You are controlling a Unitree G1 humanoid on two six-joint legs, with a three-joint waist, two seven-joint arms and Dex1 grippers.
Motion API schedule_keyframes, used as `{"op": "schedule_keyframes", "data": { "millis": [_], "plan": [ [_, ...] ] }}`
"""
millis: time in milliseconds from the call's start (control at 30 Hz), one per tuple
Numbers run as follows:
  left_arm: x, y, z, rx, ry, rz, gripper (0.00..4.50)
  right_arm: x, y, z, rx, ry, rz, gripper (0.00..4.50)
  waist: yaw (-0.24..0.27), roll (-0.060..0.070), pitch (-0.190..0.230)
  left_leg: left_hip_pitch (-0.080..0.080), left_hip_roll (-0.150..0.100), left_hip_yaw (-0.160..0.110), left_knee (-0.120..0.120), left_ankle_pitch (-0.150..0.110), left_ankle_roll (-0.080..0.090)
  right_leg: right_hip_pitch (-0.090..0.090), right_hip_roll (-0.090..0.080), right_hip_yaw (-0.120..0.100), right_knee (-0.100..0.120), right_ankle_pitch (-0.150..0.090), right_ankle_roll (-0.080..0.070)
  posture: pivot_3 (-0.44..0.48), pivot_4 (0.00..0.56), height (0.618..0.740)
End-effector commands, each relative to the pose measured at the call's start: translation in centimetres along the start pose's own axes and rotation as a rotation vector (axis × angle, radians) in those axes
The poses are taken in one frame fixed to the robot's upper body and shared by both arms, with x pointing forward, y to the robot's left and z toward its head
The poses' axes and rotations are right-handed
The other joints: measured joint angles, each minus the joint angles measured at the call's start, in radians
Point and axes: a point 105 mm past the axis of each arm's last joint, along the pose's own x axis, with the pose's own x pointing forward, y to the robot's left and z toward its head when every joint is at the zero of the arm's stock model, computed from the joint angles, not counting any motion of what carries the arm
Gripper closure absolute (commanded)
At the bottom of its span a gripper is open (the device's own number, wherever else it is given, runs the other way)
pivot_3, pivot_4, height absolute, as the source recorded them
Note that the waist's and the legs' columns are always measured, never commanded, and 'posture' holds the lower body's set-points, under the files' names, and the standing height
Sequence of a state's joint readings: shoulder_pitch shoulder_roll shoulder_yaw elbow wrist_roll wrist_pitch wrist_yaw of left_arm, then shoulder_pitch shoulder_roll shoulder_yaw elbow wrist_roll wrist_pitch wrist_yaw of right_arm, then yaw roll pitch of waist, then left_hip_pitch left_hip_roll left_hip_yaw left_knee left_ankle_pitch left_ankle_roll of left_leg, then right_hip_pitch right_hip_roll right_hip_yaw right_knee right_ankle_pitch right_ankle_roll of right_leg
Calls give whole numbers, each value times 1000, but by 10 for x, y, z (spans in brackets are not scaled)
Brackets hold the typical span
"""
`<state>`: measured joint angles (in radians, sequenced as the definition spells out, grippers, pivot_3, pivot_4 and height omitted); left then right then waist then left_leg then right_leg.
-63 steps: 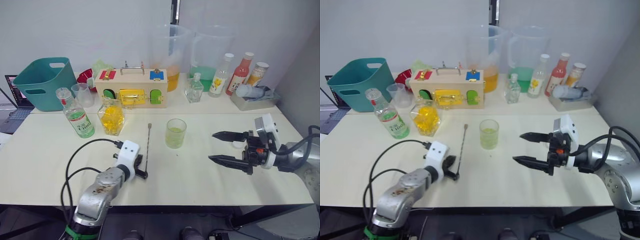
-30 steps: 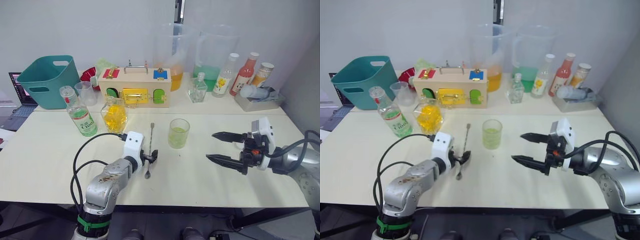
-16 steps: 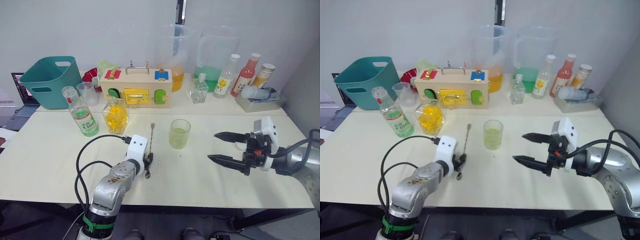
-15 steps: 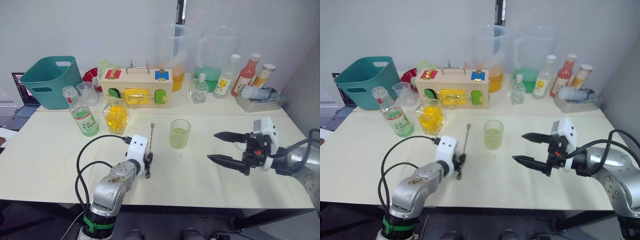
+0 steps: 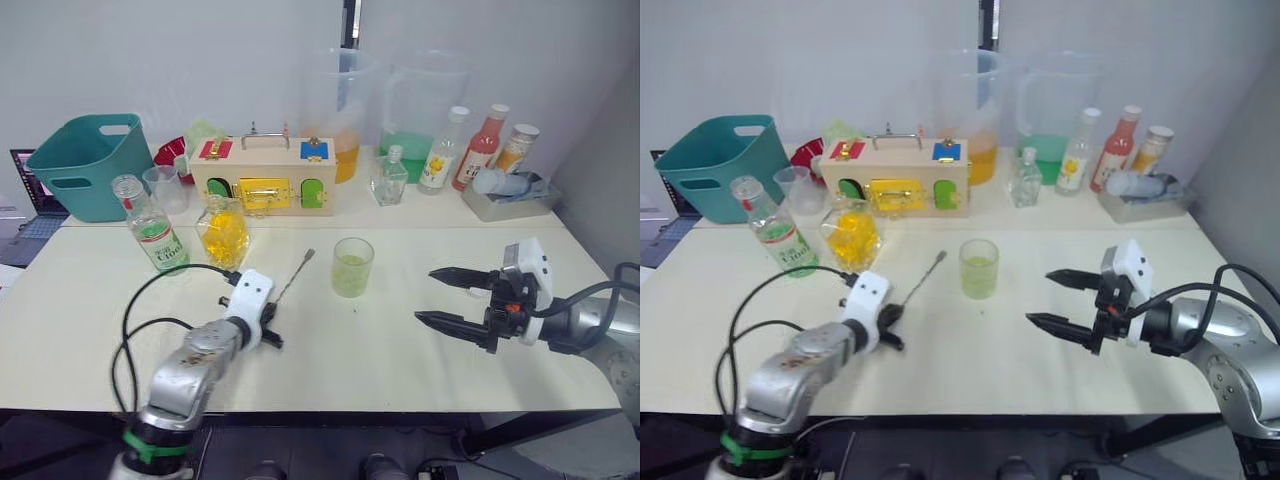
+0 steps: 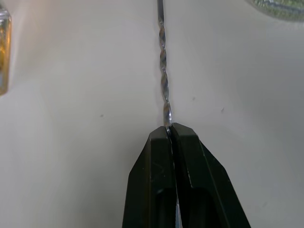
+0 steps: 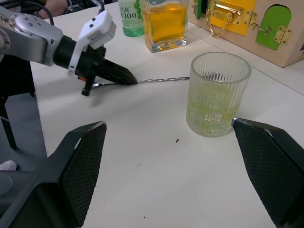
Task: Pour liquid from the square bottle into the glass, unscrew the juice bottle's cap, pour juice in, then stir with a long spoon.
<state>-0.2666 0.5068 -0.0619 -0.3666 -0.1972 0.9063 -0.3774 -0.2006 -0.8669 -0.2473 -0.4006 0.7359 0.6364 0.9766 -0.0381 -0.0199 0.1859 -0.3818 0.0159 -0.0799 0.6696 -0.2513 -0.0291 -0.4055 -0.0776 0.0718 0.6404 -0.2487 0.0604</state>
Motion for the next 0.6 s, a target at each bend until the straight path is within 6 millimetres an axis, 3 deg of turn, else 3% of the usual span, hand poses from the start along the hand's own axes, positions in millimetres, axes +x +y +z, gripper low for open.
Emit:
{"op": "schedule_keyframes", "data": {
  "millis": [33,433,600],
  "plan": [
    [-11,9,11,41,-86,-99,4491,1,0,9,-50,-39,-9,0,2,0,0,0,0,0,0,0,0,0,0,0,0,0,0,0,150,740],
    [-22,18,-25,131,-6,-329,4491,4,-2,9,-55,-60,-34,0,17,-1,1,-2,0,0,-1,0,0,-1,-1,-1,-3,0,0,0,150,740],
    [-32,22,-33,146,52,-385,2896,3,1,10,-45,-60,-30,0,8,-1,1,0,1,0,-3,0,0,-1,0,0,-3,0,0,0,150,740]
  ]
}}
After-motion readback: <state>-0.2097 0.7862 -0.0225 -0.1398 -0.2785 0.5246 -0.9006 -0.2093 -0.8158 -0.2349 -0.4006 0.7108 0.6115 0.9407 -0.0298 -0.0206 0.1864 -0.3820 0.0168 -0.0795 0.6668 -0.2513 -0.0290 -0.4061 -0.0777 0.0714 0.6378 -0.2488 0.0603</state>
